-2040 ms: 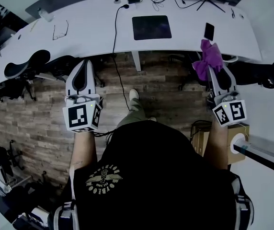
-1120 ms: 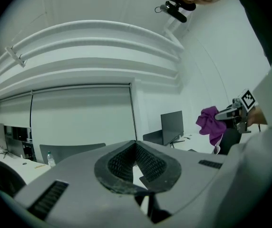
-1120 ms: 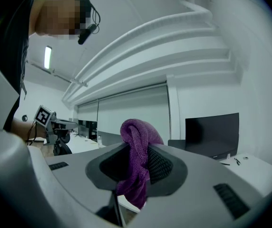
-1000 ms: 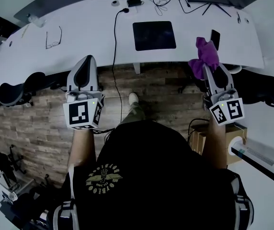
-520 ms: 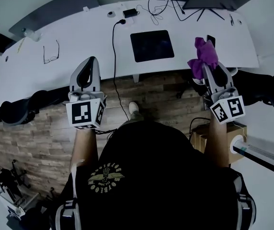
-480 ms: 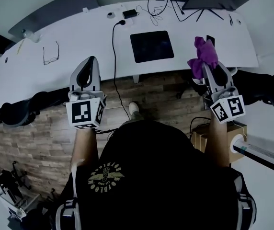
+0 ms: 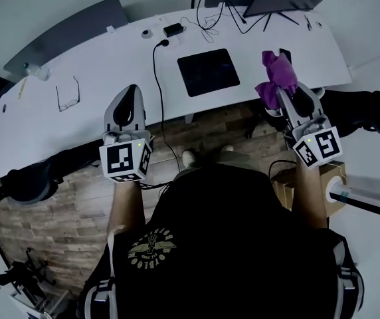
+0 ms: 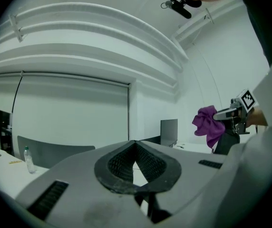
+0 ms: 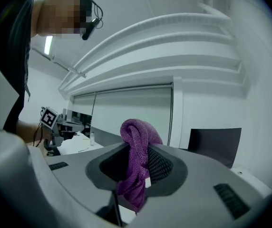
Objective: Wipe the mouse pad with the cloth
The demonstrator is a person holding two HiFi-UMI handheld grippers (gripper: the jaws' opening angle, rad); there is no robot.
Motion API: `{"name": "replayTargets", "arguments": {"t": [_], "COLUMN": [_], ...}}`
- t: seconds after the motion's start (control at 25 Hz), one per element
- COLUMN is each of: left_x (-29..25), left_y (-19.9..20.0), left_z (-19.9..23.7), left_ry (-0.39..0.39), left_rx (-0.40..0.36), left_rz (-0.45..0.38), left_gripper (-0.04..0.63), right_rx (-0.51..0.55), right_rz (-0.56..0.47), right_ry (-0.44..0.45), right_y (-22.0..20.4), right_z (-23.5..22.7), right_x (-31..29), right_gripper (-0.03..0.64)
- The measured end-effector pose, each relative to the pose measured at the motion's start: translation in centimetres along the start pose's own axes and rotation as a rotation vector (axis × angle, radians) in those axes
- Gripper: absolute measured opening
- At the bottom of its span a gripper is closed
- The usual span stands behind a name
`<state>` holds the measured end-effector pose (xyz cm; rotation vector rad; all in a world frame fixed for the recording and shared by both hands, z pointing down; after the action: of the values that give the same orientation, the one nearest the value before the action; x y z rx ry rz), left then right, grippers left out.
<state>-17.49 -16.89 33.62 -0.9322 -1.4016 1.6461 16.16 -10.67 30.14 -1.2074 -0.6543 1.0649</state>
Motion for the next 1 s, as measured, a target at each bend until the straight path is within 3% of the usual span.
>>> {"name": "replayTargets", "arguments": {"t": [0.56,0.84,1.0], "left_x": [-2.8,-5.9,-7.1], "left_y": [-0.6,-0.6,-1.4], "left_z": [0.5,2.2,3.5], "left_ry": [-0.001,0.024,0.063], "left_rx": [-0.056,-0.070,-0.046], "left_rz": [0.044,0.061,0.087], "left_gripper": [0.002,0.002,0.002], "right_rx": [-0.049,-0.072,-0.112], "right_rz": [-0.034,-0.033,0.001], "right_ry": [0.014,0.044,0.105], "right_y": [-1.6,-2.7,-4.0], "right_z": [-1.2,-2.4,-2.8], "right_x": [-4.2,-8.9,-11.9], "right_gripper": [0.101,0.101,0.101]}}
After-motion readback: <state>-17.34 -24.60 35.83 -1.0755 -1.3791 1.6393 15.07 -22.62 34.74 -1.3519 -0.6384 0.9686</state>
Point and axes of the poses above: the fingertips, and each gripper's own axes: x backward along the fingers, z to its left, y out of its top, the point moved 1 cm from there along x, backward along the fingers, and after that the axes turned 10 degrees about x, right-handed, at the moved point
